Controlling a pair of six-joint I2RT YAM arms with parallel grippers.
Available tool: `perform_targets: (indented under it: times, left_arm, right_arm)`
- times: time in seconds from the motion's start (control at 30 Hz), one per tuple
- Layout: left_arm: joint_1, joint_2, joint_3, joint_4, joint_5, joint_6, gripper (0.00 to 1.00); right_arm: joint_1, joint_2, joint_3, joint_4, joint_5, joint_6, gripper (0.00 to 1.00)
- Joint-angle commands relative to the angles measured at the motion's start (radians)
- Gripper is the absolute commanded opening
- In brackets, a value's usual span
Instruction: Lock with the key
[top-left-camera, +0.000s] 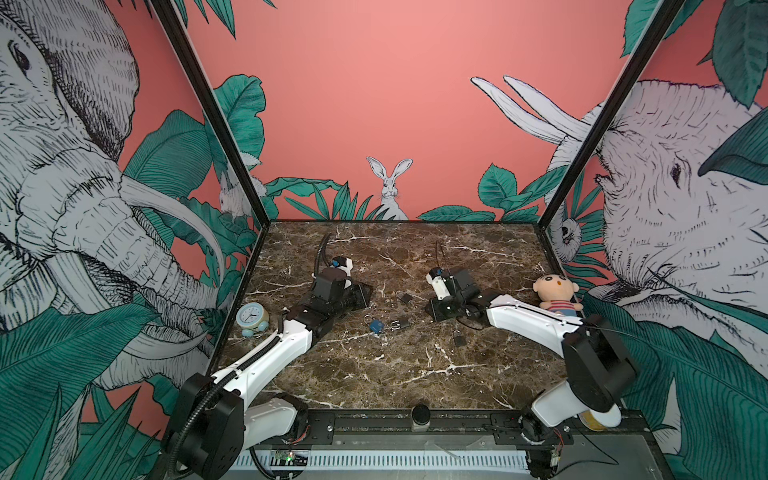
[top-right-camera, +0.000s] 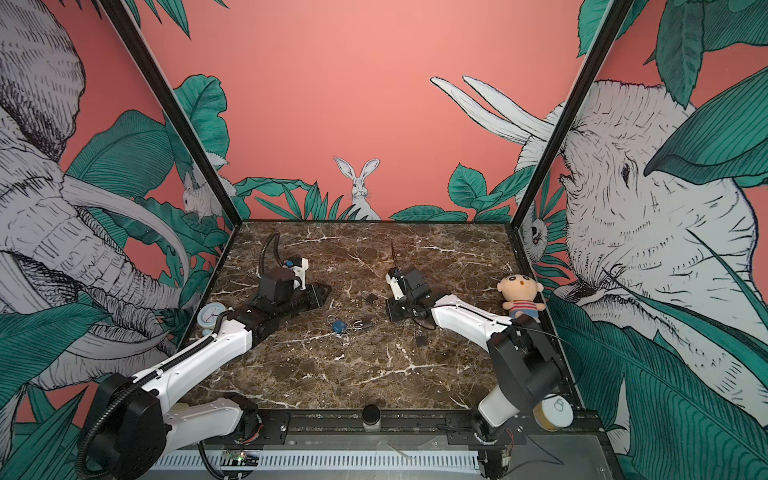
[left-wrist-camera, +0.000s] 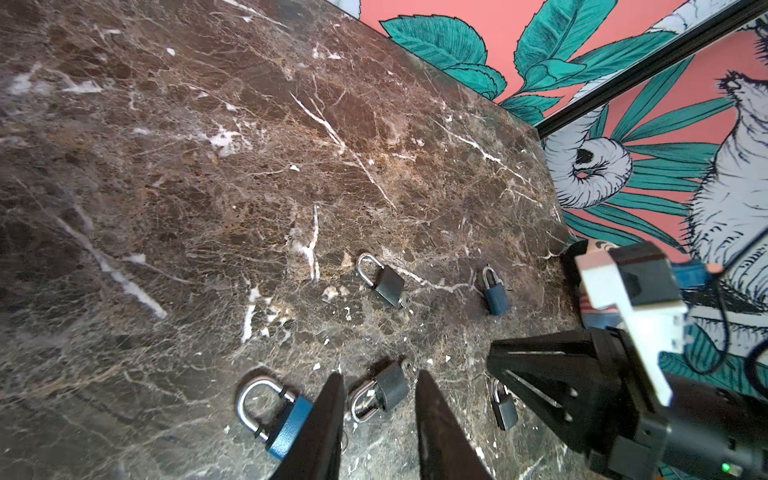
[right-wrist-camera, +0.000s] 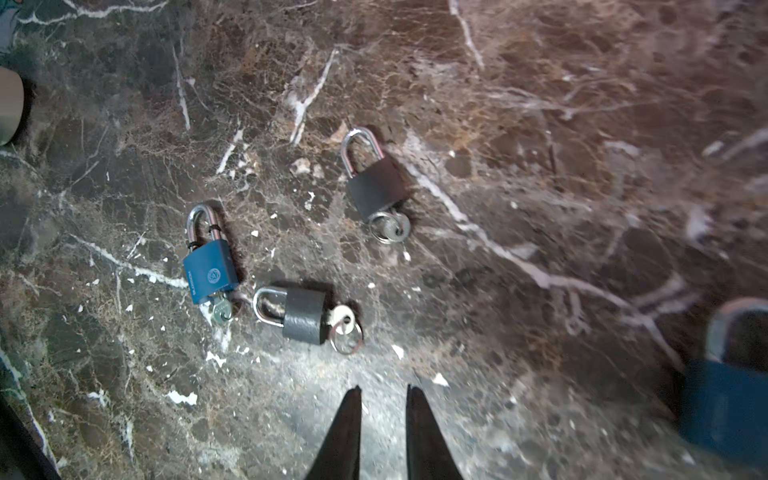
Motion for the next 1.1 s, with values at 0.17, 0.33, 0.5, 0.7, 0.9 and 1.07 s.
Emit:
perform_targets:
  times: [0.17, 0.33, 0.5, 0.7, 0.9, 1.07]
  left_arm:
    - [0.025, -0.067, -0.022, -0.064, 0.012, 0.0, 0.32]
    - [0.027, -0.09, -0.043, -0.059, 0.008, -0.013, 0.32]
    - [0.028, -0.092, -0.049, -0.061, 0.005, -0.016, 0.32]
    - [0.028, -0.083, -0.052, -0.053, 0.006, -0.014, 0.32]
    - [0.029, -0.077, -0.054, -0.045, 0.011, -0.018, 0.32]
    - [0.03, -0.079, -0.06, -0.043, 0.014, -0.022, 0.32]
  right_arm:
    - [0.04, 0.175, 0.106, 0.089, 0.003, -0.013, 0.17]
    - [0.046, 0.238, 0.148, 0.098, 0.001, -0.009, 0.14]
    - [0.048, 0.269, 0.169, 0.089, -0.009, -0.01, 0.14]
    - [0.059, 0.277, 0.141, 0.096, -0.01, 0.007, 0.14]
    - [0.068, 0.267, 0.105, 0.104, -0.001, 0.019, 0.14]
    - [0.074, 0.241, 0.065, 0.097, 0.006, 0.035, 0.14]
